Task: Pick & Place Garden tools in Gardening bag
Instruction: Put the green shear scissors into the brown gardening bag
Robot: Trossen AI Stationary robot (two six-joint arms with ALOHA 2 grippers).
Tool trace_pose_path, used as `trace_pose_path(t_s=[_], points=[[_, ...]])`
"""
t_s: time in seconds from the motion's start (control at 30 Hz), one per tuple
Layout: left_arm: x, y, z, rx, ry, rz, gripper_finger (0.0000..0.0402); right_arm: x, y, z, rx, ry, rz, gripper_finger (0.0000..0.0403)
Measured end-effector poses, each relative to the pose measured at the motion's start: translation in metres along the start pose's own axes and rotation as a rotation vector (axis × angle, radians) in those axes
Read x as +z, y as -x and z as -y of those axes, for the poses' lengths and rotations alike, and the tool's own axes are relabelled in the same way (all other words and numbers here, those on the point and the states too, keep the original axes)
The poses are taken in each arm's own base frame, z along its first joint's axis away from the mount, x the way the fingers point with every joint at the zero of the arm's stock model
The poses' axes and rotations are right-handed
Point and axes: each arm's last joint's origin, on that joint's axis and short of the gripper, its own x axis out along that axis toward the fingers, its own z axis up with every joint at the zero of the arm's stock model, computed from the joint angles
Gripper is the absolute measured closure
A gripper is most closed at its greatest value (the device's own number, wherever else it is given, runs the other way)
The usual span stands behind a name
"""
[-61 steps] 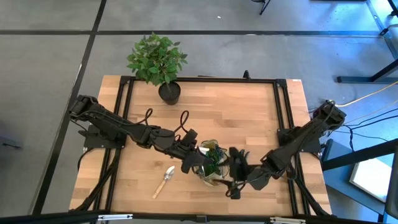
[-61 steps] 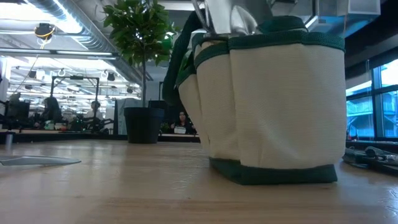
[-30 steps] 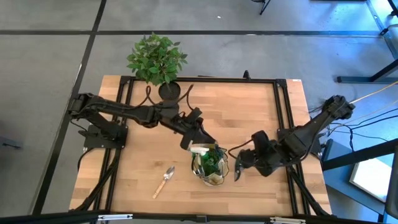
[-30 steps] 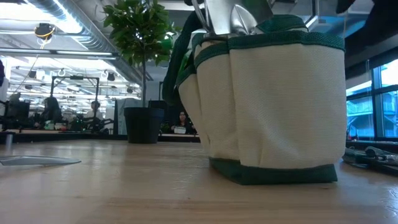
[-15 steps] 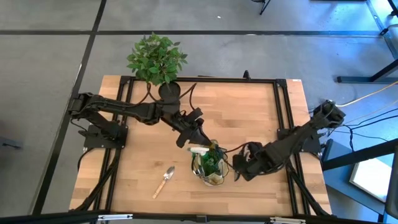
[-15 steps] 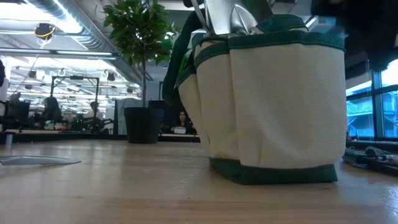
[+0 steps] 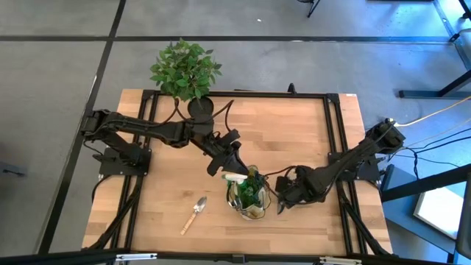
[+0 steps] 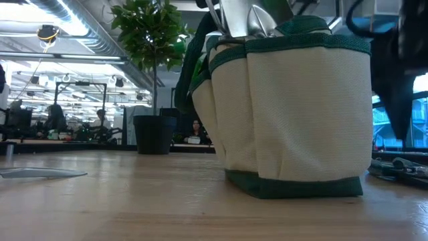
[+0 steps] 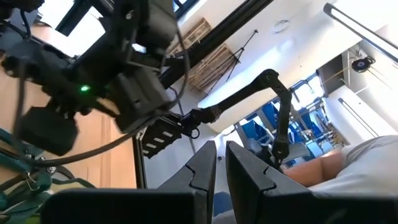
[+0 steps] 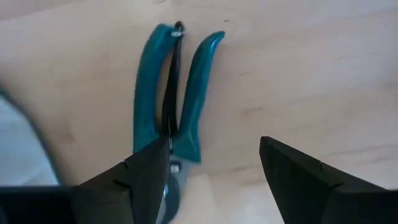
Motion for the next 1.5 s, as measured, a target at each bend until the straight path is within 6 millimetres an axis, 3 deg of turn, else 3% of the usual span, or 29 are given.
trace_pose_path(t_s=[0.17, 0.6, 0.83, 1.13, 1.3, 1.5], points=[[0.0, 0.0, 0.0, 0.0, 0.0, 0.0, 0.037, 0.008, -0.02, 0.004, 0.002, -0.061, -0.007, 0.0151], [0.0, 0.0, 0.0, 0.002, 0.002, 0.003, 0.037, 0.032, -0.037, 0.0, -0.012, -0.122, 0.032, 0.0173], [0.0, 0.0, 0.0, -0.001, -0.001, 0.0, 0.037, 0.039, -0.048, 0.002, -0.026, -0.113, -0.027, 0.0232], [0.0, 0.0, 0.0, -0.001, -0.001, -0.001, 0.037, 0.041, -0.049, 0.002, -0.043, -0.069, -0.026, 0.0291], [0.0, 0.0, 0.0, -0.002, -0.009, -0.003, 0.037, 0.042, -0.049, 0.0, -0.028, -0.051, -0.029, 0.0362], [-0.001, 0.0, 0.0, -0.005, -0.009, -0.006, 0.037, 0.042, -0.049, 0.0, -0.019, -0.021, -0.025, 0.0363]])
